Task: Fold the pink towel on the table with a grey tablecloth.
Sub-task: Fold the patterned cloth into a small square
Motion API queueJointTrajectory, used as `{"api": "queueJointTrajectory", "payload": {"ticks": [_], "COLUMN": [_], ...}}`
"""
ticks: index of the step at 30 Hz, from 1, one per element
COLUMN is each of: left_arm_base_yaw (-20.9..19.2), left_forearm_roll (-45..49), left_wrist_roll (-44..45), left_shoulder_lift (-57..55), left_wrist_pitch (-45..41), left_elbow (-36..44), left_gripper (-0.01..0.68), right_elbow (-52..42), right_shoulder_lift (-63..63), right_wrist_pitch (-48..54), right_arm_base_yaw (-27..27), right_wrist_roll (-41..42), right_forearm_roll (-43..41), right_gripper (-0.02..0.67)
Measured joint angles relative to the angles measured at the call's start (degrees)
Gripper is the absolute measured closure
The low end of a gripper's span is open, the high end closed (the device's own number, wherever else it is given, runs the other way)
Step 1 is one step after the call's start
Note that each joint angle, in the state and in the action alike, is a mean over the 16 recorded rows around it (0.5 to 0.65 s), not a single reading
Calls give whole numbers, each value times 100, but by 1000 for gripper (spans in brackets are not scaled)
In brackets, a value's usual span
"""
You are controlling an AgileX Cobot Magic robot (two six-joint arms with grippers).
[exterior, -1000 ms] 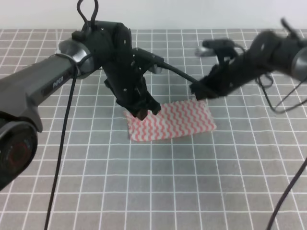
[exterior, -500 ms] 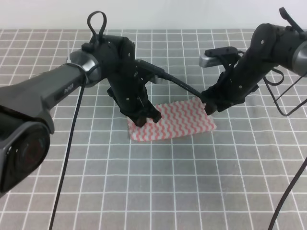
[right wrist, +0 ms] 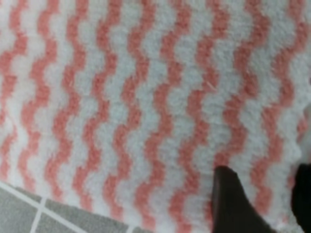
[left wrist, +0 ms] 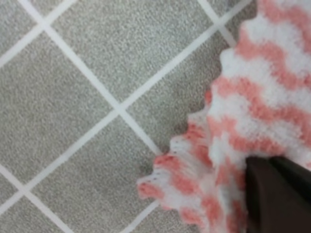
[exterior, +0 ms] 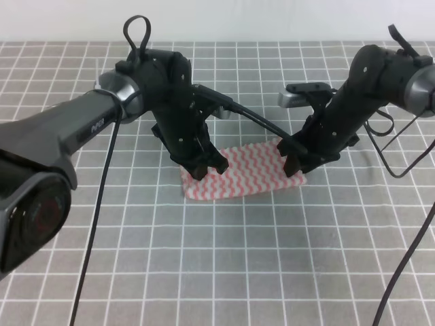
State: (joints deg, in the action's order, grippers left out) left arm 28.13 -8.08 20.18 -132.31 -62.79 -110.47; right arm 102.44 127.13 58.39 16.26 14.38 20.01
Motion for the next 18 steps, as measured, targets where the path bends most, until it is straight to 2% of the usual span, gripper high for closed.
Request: {"api": "queueJointTrajectory", "payload": {"ticks": [7, 18], "left_arm_base_yaw": [0, 0], "left_forearm_roll": [0, 0], "left_wrist_roll": [-2, -6], "left_shoulder_lift": [0, -3], "left_wrist_pitch": [-9, -13], "left_elbow": [0, 0], "left_gripper": [675, 675], "right_elbow": [6, 49], "right_shoulder_lift": [58, 89], "right_wrist_pitch": [6, -65], "right_arm_base_yaw": [-1, -7], "right_wrist_roll": [-66, -98], "right_forearm_roll": [-32, -86], "right_gripper": [414, 591]}}
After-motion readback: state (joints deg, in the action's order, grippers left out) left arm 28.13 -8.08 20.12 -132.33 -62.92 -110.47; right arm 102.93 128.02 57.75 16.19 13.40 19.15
